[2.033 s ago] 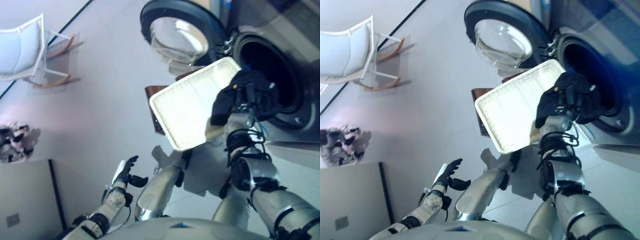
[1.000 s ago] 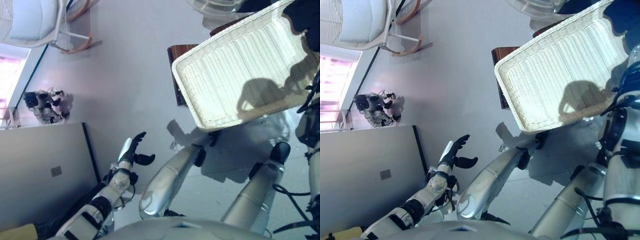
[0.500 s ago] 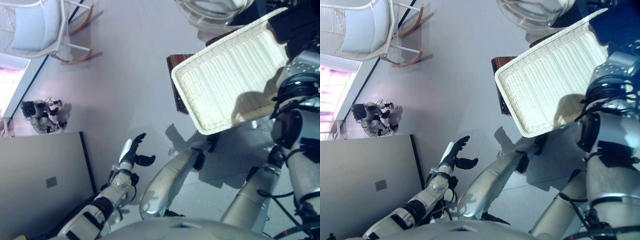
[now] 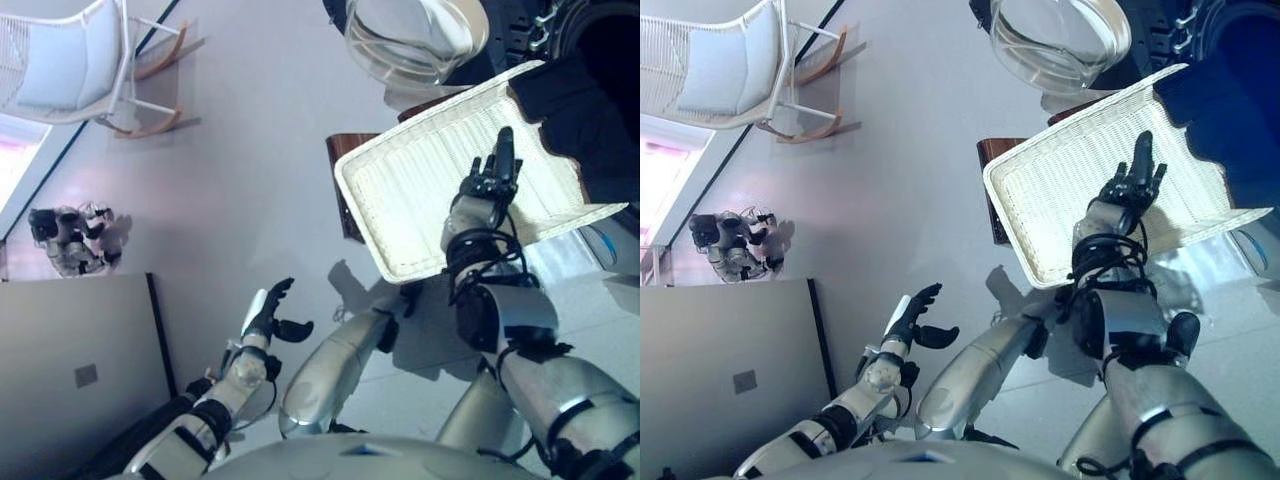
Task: Pick up the clothes and place them into the washing machine
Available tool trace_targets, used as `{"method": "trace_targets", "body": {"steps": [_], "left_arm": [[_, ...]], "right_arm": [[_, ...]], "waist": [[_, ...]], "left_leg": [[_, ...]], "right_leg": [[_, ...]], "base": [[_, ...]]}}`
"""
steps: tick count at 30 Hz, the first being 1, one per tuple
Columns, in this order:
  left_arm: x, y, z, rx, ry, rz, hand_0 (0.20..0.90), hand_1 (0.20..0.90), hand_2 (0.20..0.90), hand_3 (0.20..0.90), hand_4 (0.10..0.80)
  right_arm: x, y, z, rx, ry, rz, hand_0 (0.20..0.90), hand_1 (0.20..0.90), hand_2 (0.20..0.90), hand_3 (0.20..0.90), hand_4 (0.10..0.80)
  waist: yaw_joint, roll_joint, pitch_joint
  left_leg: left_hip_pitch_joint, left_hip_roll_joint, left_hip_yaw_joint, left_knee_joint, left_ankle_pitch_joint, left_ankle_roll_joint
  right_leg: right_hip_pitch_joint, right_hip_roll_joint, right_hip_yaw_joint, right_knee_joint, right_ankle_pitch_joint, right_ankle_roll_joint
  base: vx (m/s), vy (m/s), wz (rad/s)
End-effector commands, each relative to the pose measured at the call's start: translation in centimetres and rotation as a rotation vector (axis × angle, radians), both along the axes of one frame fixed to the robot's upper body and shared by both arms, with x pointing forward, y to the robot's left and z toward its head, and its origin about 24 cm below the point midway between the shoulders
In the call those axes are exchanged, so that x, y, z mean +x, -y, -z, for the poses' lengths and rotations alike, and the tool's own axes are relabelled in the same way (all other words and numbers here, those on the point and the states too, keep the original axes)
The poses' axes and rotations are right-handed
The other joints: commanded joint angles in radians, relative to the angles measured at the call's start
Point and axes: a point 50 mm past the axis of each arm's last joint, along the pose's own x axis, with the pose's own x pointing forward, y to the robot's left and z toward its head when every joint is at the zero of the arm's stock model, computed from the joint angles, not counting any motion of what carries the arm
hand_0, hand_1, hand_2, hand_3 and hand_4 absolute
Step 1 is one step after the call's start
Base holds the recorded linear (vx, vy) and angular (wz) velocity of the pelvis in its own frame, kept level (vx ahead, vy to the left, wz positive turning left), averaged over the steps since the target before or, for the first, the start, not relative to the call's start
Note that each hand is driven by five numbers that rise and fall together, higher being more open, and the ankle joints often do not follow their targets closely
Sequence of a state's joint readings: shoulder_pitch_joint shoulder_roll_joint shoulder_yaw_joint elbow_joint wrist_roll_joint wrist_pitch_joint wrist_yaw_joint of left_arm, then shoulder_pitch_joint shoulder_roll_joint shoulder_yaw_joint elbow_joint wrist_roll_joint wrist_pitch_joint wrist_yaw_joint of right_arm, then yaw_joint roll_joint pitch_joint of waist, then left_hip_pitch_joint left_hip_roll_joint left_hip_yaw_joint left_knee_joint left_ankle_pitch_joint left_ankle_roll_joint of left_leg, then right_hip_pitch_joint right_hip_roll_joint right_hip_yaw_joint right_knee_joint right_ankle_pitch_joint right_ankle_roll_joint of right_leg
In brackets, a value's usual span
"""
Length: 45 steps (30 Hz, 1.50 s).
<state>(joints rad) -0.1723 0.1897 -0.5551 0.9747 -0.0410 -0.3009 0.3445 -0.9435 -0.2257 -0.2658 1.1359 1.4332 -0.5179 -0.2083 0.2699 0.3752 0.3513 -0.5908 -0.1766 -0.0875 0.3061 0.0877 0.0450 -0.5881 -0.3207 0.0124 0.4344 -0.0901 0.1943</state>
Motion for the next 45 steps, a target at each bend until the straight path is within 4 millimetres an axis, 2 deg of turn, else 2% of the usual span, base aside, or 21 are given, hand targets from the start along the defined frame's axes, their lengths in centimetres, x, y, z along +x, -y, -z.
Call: {"method": "trace_targets", "body": {"steps": [1, 8, 10, 11, 12, 15, 19, 25, 26, 27, 28, 29, 32, 34, 35, 36, 40, 42, 45], "left_arm": [[-0.3, -3.4, 0.6, 0.097, -0.041, -0.083, 0.900, 0.900, 0.900, 0.900, 0.800], [-0.3, -3.9, 0.4, 0.098, -0.029, -0.105, 0.900, 0.900, 0.900, 0.900, 0.800], [-0.3, -4.0, 0.3, 0.101, -0.023, -0.095, 0.900, 0.900, 0.900, 0.900, 0.800], [-0.2, -3.9, 0.3, 0.100, -0.021, -0.094, 0.900, 0.900, 0.900, 0.900, 0.800], [0.1, -4.0, 0.1, 0.103, -0.007, -0.092, 0.900, 0.900, 0.900, 0.900, 0.800], [0.0, -4.0, 0.1, 0.107, -0.005, -0.082, 0.900, 0.900, 0.900, 0.900, 0.800], [-0.1, -4.0, 0.1, 0.107, 0.001, -0.089, 0.900, 0.900, 0.900, 0.900, 0.800], [-0.5, -4.0, 0.3, 0.100, -0.004, -0.094, 0.900, 0.900, 0.900, 0.900, 0.800], [-0.7, -4.1, 0.4, 0.102, -0.006, -0.099, 0.900, 0.900, 0.900, 0.900, 0.800], [-0.7, -4.2, 0.4, 0.102, -0.006, -0.107, 0.900, 0.900, 0.900, 0.900, 0.800], [-0.8, -4.3, 0.4, 0.102, -0.006, -0.111, 0.900, 0.900, 0.900, 0.900, 0.800], [-0.8, -4.4, 0.4, 0.099, -0.003, -0.112, 0.900, 0.900, 0.900, 0.900, 0.800], [-0.9, -4.6, 0.2, 0.095, 0.011, -0.121, 0.900, 0.900, 0.900, 0.900, 0.800], [-1.0, -4.8, 0.2, 0.090, 0.015, -0.127, 0.900, 0.900, 0.900, 0.900, 0.800], [-1.0, -5.1, 0.1, 0.096, 0.016, -0.134, 0.900, 0.900, 0.900, 0.900, 0.800], [-1.2, -5.4, 0.2, 0.099, 0.014, -0.141, 0.900, 0.900, 0.900, 0.900, 0.800], [-1.5, -5.8, 0.3, 0.107, 0.004, -0.141, 0.900, 0.900, 0.900, 0.900, 0.800], [-1.7, -6.3, 0.4, 0.115, -0.008, -0.141, 0.900, 0.900, 0.900, 0.900, 0.800], [-1.8, -6.6, 0.4, 0.118, -0.017, -0.138, 0.900, 0.900, 0.900, 0.900, 0.800]], "right_arm": [[0.4, 2.3, -3.8, -0.067, 0.146, 0.046, 0.900, 0.900, 0.900, 0.900, 0.800], [0.1, 5.0, -5.8, -0.035, 0.159, 0.129, 0.900, 0.900, 0.900, 0.900, 0.800], [-0.3, 7.1, -7.7, -0.034, 0.185, 0.187, 0.900, 0.900, 0.900, 0.900, 0.800], [-0.3, 7.2, -7.9, -0.035, 0.187, 0.189, 0.900, 0.900, 0.900, 0.900, 0.800], [-0.7, 8.3, -9.2, -0.042, 0.209, 0.225, 0.900, 0.900, 0.900, 0.900, 0.800], [-1.4, 10.1, -11.4, -0.064, 0.223, 0.277, 0.900, 0.900, 0.900, 0.900, 0.800], [-2.3, 11.8, -14.0, -0.111, 0.264, 0.321, 0.900, 0.900, 0.900, 0.900, 0.800], [-3.1, 12.7, -18.0, -0.242, 0.310, 0.350, 0.900, 0.900, 0.900, 0.900, 0.800], [-3.3, 12.7, -18.5, -0.262, 0.311, 0.358, 0.300, 0.300, 0.300, 0.300, 0.400], [-3.5, 12.9, -19.0, -0.293, 0.305, 0.361, 0.300, 0.300, 0.300, 0.300, 0.400], [-3.7, 13.0, -19.9, -0.325, 0.319, 0.363, 0.844, 0.844, 0.844, 0.844, 0.762], [-3.9, 12.9, -21.1, -0.365, 0.349, 0.370, 0.900, 0.900, 0.900, 0.900, 0.800], [-5.5, 12.0, -25.9, -0.514, 0.492, 0.406, 0.900, 0.900, 0.900, 0.900, 0.800], [-6.8, 10.7, -29.1, -0.612, 0.607, 0.433, 0.900, 0.900, 0.900, 0.900, 0.800], [-7.4, 10.2, -30.0, -0.641, 0.643, 0.452, 0.476, 0.476, 0.476, 0.476, 0.518], [-8.1, 9.6, -31.1, -0.695, 0.683, 0.467, 0.300, 0.300, 0.300, 0.300, 0.400], [-9.2, 8.1, -32.3, -0.759, 0.750, 0.491, 0.300, 0.300, 0.300, 0.300, 0.400], [-10.2, 6.5, -33.8, -0.819, 0.844, 0.489, 0.300, 0.300, 0.300, 0.300, 0.400], [-11.4, 5.2, -35.0, -0.868, 0.925, 0.491, 0.300, 0.300, 0.300, 0.300, 0.400]], "waist": [[0.023, -0.029, -0.040], [0.025, -0.016, -0.016], [0.031, -0.006, -0.014], [0.034, -0.006, -0.015], [0.034, 0.005, -0.008], [0.040, 0.018, -0.018], [0.058, 0.030, -0.036], [0.071, 0.037, -0.064], [0.072, 0.037, -0.068], [0.072, 0.034, -0.071], [0.072, 0.032, -0.075], [0.073, 0.031, -0.080], [0.070, 0.024, -0.093], [0.064, 0.020, -0.097], [0.059, 0.016, -0.099], [0.055, 0.011, -0.100], [0.036, -0.001, -0.106], [0.033, -0.016, -0.127], [0.018, -0.028, -0.142]], "left_leg": [[-0.042, -0.043, 0.013, -0.105, 0.021, -0.067], [-0.092, -0.044, 0.038, -0.073, 0.012, -0.062], [-0.116, -0.041, 0.043, -0.064, 0.015, -0.064], [-0.121, -0.040, 0.045, -0.062, 0.014, -0.065], [-0.132, -0.044, 0.044, -0.058, 0.019, -0.067], [-0.153, -0.046, 0.053, -0.058, 0.017, -0.067], [-0.185, -0.052, 0.068, -0.043, 0.011, -0.066], [-0.196, -0.057, 0.080, -0.036, 0.003, -0.066], [-0.194, -0.058, 0.080, -0.035, 0.002, -0.066], [-0.192, -0.061, 0.080, -0.033, -0.002, -0.065], [-0.189, -0.062, 0.081, -0.031, -0.004, -0.066], [-0.186, -0.064, 0.081, -0.029, -0.006, -0.066], [-0.176, -0.066, 0.079, -0.030, -0.009, -0.068], [-0.163, -0.068, 0.077, -0.029, -0.011, -0.070], [-0.156, -0.068, 0.075, -0.027, -0.013, -0.071], [-0.148, -0.066, 0.075, -0.024, -0.013, -0.073], [-0.120, -0.064, 0.070, -0.016, -0.022, -0.074], [-0.084, -0.064, 0.064, -0.022, -0.023, -0.075], [-0.042, -0.062, 0.060, -0.042, -0.021, -0.075]], "right_leg": [[0.033, 0.024, -0.026, 0.057, -0.085, -0.106], [-0.040, 0.041, 0.020, 0.100, -0.091, -0.111], [-0.070, 0.048, 0.031, 0.113, -0.093, -0.112], [-0.076, 0.048, 0.032, 0.115, -0.093, -0.113], [-0.097, 0.052, 0.043, 0.124, -0.091, -0.113], [-0.136, 0.047, 0.060, 0.136, -0.090, -0.111], [-0.174, 0.038, 0.080, 0.152, -0.096, -0.109], [-0.189, 0.027, 0.094, 0.160, -0.101, -0.106], [-0.188, 0.026, 0.094, 0.162, -0.104, -0.106], [-0.186, 0.026, 0.094, 0.164, -0.107, -0.106], [-0.183, 0.023, 0.092, 0.165, -0.110, -0.106], [-0.182, 0.023, 0.092, 0.166, -0.111, -0.107], [-0.175, 0.022, 0.092, 0.169, -0.116, -0.108], [-0.162, 0.020, 0.091, 0.172, -0.121, -0.108], [-0.155, 0.021, 0.091, 0.176, -0.123, -0.109], [-0.146, 0.021, 0.087, 0.179, -0.127, -0.110], [-0.105, 0.020, 0.074, 0.175, -0.133, -0.110], [-0.064, 0.019, 0.061, 0.161, -0.130, -0.108], [-0.009, 0.012, 0.044, 0.128, -0.121, -0.100]], "base": [[-0.048, -0.013, -0.03], [-0.037, 0.027, -0.05], [-0.028, 0.014, -0.11], [-0.030, 0.004, -0.10], [-0.021, 0.020, -0.08], [0.009, 0.033, -0.03], [0.037, 0.044, -0.06], [0.063, 0.024, 0.02], [0.071, 0.011, 0.05], [0.066, 0.006, 0.03], [0.067, 0.001, 0.03], [0.060, -0.001, 0.03], [0.049, -0.013, 0.03], [0.041, -0.027, 0.02], [0.037, -0.040, 0.04], [0.042, -0.048, 0.07], [0.044, -0.042, 0.08], [0.061, -0.022, 0.07], [0.047, 0.008, 0.00]]}}
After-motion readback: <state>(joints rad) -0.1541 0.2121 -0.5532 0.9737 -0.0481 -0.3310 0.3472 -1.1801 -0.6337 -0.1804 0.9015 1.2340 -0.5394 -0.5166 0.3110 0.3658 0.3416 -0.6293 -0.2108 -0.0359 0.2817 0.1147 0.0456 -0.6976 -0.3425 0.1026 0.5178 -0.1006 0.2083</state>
